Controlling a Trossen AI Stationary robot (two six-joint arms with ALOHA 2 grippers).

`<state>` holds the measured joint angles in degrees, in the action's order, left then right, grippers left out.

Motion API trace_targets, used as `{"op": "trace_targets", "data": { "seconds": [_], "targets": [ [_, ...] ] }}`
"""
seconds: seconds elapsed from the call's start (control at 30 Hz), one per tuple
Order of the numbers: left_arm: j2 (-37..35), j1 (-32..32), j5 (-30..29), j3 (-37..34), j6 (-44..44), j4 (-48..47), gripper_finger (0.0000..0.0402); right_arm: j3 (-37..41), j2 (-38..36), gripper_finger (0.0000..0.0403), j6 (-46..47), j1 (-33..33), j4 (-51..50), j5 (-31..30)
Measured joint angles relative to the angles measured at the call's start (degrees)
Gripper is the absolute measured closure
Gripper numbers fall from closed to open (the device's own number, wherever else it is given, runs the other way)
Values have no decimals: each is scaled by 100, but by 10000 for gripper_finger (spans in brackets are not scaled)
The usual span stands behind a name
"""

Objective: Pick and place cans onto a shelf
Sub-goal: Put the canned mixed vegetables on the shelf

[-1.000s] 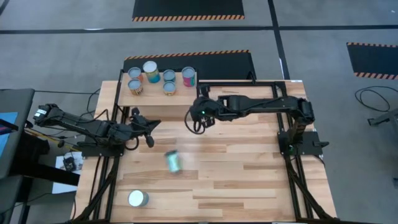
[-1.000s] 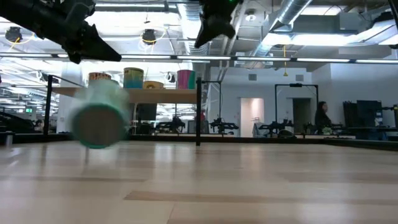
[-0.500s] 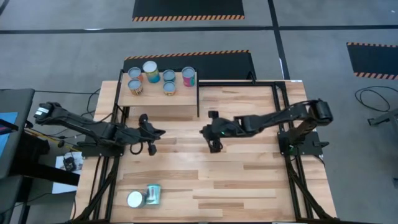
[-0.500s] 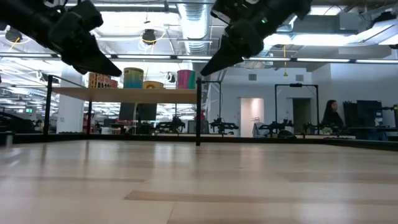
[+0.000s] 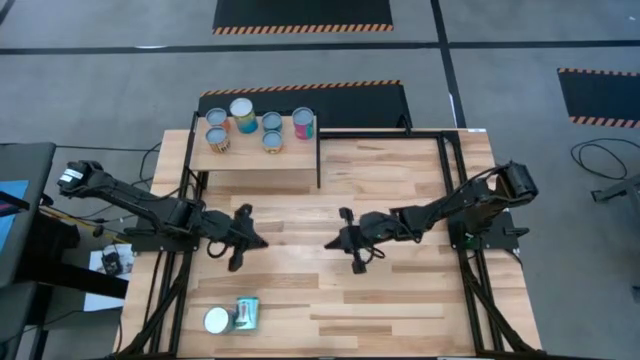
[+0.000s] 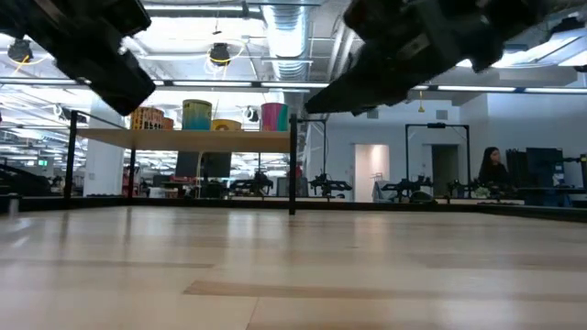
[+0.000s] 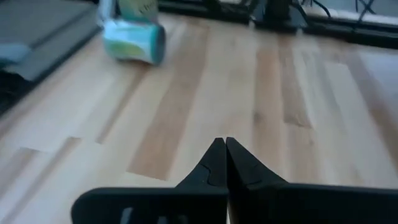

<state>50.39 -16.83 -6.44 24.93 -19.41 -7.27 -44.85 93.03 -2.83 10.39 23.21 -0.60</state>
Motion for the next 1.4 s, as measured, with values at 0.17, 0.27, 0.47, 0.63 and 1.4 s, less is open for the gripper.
{"op": "trace_targets", "data": {
  "seconds": [0.17, 0.27, 0.47, 0.63, 1.4],
  "targets": [
    [97, -176, 1134, 290, -1103, -989, 352, 599, 4, 396, 134, 185, 1266, 53],
    [277, -327, 1605, 305, -1649, -1201, 328, 674, 4, 396, 96, 255, 1529, 52],
    [813, -601, 2263, 308, -2010, -802, 292, 676, 4, 393, 82, 276, 1542, 53],
    [1287, -720, 2455, 310, -2187, -417, 277, 676, 4, 393, -3, 274, 1542, 53],
    [2651, -750, 2980, 314, -1621, 924, 274, 676, 4, 393, -17, 274, 1542, 53]
  ]
}}
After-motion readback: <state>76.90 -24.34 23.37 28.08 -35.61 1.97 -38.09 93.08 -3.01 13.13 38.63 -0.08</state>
